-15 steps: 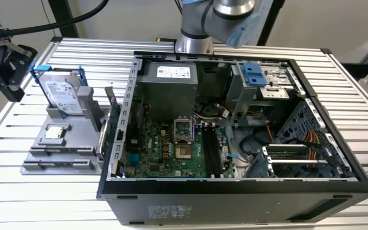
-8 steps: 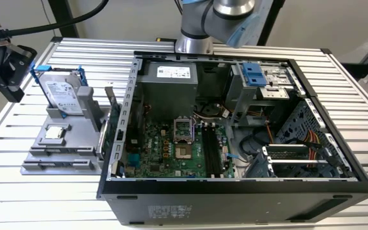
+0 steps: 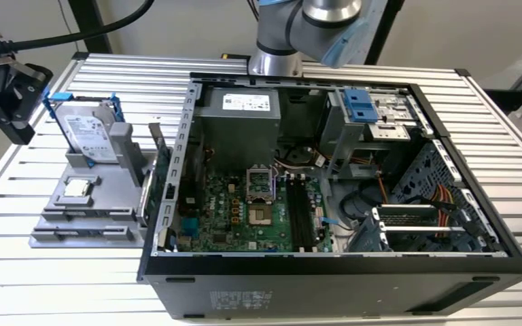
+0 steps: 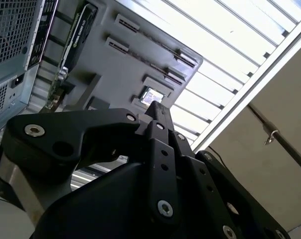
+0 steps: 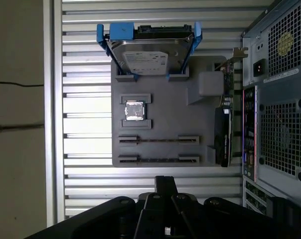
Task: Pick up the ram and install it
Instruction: 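Pick up the ram and move it above insertion slot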
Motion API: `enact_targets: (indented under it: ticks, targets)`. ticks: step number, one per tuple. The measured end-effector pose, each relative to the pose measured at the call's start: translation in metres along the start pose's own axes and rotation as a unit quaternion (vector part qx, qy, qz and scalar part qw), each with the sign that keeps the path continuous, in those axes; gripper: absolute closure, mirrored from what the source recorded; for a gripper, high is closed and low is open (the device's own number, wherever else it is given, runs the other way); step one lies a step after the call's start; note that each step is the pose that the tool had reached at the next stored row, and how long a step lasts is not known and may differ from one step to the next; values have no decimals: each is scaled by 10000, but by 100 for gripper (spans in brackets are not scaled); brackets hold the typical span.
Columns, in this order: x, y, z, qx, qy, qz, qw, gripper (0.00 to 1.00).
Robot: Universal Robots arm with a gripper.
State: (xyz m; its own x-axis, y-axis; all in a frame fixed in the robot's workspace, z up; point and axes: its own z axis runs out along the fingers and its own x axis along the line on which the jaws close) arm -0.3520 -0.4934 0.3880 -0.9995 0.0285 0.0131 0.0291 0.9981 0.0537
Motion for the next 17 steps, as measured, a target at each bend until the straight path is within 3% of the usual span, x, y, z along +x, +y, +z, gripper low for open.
enact_targets:
  ticks: [8,17]
  targets:
    - [0,1,0,1,2,-36,10000,100]
    - [0,1,0,5,19,-350,9994,100]
